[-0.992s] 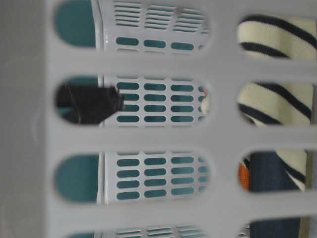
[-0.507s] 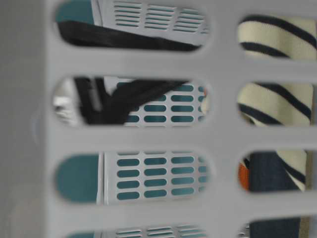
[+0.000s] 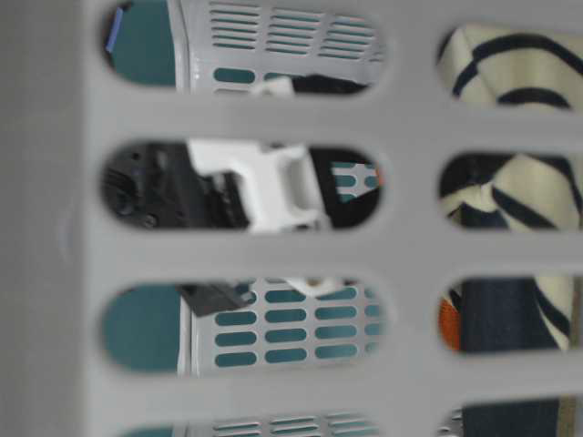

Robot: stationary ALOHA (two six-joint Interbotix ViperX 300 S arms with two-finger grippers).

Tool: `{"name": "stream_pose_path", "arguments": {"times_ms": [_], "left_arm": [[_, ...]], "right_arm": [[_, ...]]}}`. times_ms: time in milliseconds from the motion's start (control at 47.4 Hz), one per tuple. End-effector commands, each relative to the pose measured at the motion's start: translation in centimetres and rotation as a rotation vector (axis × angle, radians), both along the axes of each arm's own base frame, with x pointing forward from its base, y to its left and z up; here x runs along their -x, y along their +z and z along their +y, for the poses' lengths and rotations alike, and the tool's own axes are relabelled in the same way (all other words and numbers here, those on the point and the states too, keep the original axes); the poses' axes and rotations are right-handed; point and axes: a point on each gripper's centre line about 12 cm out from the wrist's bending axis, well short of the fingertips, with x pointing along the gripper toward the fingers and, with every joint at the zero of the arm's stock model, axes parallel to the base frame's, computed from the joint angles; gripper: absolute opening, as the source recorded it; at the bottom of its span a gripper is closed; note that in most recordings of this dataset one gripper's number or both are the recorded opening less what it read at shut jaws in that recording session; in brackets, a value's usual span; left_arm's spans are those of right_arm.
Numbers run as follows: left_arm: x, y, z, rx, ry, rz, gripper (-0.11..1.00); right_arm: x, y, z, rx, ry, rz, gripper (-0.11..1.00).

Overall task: Pick up the slipper from the shopping basket with the left arm.
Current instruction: 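Close the left gripper on the striped slipper's upper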

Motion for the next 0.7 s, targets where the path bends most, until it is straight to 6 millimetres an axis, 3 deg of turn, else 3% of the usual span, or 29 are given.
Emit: {"name": "stream_pose_path", "arguments": {"times_ms": [0,127,253,317,549,675], "left_arm": [[0.2,0.5,0.3,0.001,0.002,-0.021,0.82],[0.4,0.7,0.3,-0.007,-0.012,-0.017,0.53],[0.4,2.3,0.2,-0.003,-0.016,-0.045,0.18],[0.4,3.7,0.1,0.001,-0.018,-0.066,0.07],[0.7,8.8,0.0,0.000,-0.014,-0.065,0.07],[0.7,13.1,0.0,0.001,-0.013,-0.089,0.07]], "right_arm": [[-0.2,0.2,0.1,-0.006,0.004,-0.001,0.00],[-0.2,0.2,0.1,-0.008,0.004,0.000,0.00],[-0.2,0.3,0.1,-0.008,0.004,-0.003,0.00],[-0.1,0.3,0.1,-0.007,0.004,-0.005,0.00],[-0.2,0.2,0.1,-0.006,0.004,-0.002,0.00],[-0.2,0.3,0.1,-0.007,0.004,-0.004,0.00]]}}
